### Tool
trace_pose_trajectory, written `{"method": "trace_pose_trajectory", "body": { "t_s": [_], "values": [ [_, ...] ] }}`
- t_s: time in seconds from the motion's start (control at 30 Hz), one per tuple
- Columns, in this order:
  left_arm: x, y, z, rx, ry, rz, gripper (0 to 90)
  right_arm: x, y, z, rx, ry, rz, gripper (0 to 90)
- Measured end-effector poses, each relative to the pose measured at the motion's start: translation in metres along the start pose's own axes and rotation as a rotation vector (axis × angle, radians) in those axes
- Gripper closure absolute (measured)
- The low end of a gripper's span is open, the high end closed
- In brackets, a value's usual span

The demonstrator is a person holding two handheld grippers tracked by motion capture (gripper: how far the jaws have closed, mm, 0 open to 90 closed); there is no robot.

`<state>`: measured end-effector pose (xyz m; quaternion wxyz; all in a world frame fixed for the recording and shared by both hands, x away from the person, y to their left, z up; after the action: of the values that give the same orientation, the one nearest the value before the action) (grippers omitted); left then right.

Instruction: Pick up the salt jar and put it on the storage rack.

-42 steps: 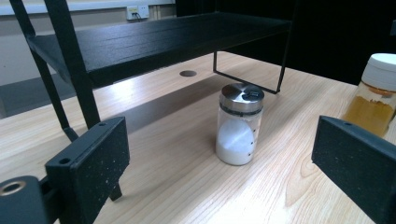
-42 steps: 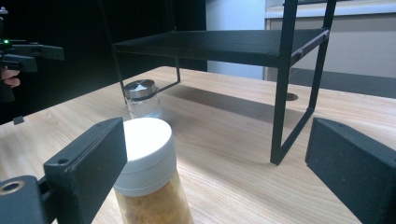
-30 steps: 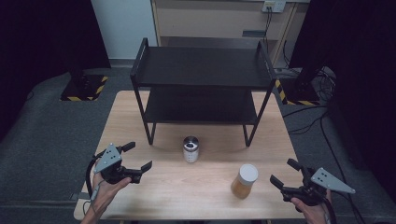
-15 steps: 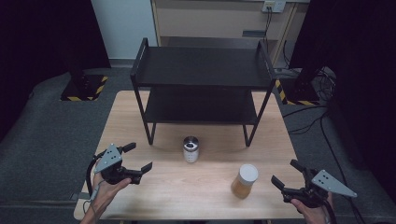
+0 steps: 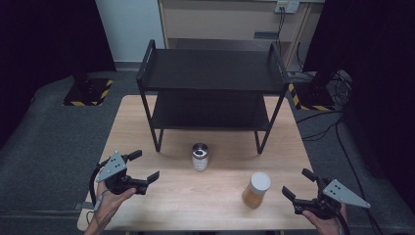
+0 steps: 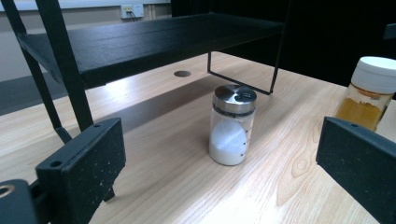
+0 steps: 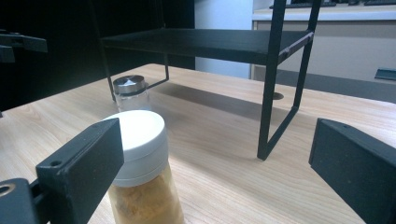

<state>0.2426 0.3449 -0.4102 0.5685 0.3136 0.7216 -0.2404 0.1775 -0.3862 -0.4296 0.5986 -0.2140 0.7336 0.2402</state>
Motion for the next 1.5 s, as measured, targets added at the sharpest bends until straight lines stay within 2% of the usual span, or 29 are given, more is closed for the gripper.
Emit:
{"method": "trace_pose_trajectory", "body": {
  "t_s": [0.13, 0.2, 0.37, 0.5, 0.57, 0.73, 0.8, 0.83, 1.1, 1.5],
  "values": [
    [-0.002, -0.001, 0.0, 0.0, 0.005, -0.01, 0.1, 0.0, -0.001, -0.001, 0.005, -0.005, 0.002, 3.5],
    [-0.007, -0.002, 0.0, 0.004, 0.016, 0.001, 0.0, 0.001, -0.001, -0.002, 0.009, -0.009, 0.006, 3.4],
    [-0.016, -0.002, 0.0, 0.036, 0.009, 0.009, 0.0, 0.001, -0.002, -0.001, 0.004, -0.007, 0.006, 3.4],
    [-0.029, -0.003, 0.003, 0.044, 0.038, 0.043, 0.1, 0.0, -0.002, -0.001, -0.001, -0.005, 0.01, 3.4],
    [-0.034, 0.0, 0.004, 0.057, 0.041, 0.032, 0.1, 0.0, -0.003, 0.0, -0.004, -0.004, 0.011, 3.4],
    [-0.055, 0.005, 0.008, 0.061, 0.074, 0.051, 0.3, 0.0, -0.004, 0.0, -0.011, -0.008, 0.016, 3.4],
    [-0.062, 0.009, 0.009, 0.077, 0.071, 0.03, 0.3, 0.0, -0.004, 0.001, -0.014, -0.008, 0.017, 3.4],
    [-0.07, 0.009, 0.011, 0.078, 0.078, 0.035, 0.2, 0.0, -0.004, 0.001, -0.016, -0.007, 0.017, 3.4],
    [-0.093, 0.011, 0.015, 0.094, 0.101, 0.069, 0.5, 0.0, -0.005, 0.002, -0.022, -0.008, 0.016, 3.4],
    [-0.107, 0.014, 0.026, 0.101, 0.134, 0.1, 0.7, 0.0, -0.005, 0.002, -0.019, -0.011, 0.014, 3.5]
  ]
}}
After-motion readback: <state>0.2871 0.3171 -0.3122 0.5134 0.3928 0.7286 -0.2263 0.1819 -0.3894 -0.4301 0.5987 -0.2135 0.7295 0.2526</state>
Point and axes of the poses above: each handheld gripper's, and its own axes: z roughly forward along the jaws, x roughly out of its underside, y roughly to its left, the point moved 2 cm from there along z, roughly forward along the jaws, and after that the axes turned 2 degrees about z, right-handed, at the moved point
